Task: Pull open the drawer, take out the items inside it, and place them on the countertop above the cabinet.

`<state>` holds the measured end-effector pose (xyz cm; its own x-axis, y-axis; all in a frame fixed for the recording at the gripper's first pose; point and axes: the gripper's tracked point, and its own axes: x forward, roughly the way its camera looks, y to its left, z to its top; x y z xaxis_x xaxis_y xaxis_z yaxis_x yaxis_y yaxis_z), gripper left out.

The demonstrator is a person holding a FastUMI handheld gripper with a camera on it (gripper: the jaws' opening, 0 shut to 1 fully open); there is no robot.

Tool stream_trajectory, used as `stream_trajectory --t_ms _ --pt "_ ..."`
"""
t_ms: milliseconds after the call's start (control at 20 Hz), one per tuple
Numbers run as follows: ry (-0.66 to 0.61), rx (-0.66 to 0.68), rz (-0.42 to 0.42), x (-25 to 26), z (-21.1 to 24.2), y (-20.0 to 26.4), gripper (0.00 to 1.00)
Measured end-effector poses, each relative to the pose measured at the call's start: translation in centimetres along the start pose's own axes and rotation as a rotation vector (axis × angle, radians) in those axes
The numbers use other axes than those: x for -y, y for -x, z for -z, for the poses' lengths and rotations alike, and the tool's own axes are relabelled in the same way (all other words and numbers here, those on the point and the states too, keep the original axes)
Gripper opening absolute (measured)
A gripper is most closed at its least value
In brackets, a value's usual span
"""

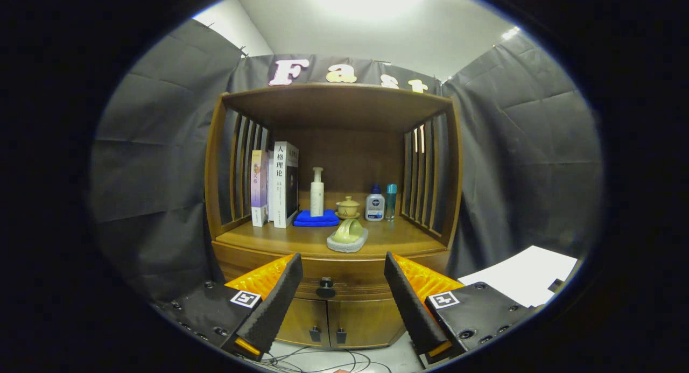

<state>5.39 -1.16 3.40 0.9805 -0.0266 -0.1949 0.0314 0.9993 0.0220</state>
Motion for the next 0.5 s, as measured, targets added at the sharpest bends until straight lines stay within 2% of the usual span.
stream_trajectory --t_ms 300,500 --pt "-0.013 0.018 0.032 0.9 -1.1 4.2 0.97" --pt "0.02 0.015 0.044 1.4 -0.5 4.9 0.97"
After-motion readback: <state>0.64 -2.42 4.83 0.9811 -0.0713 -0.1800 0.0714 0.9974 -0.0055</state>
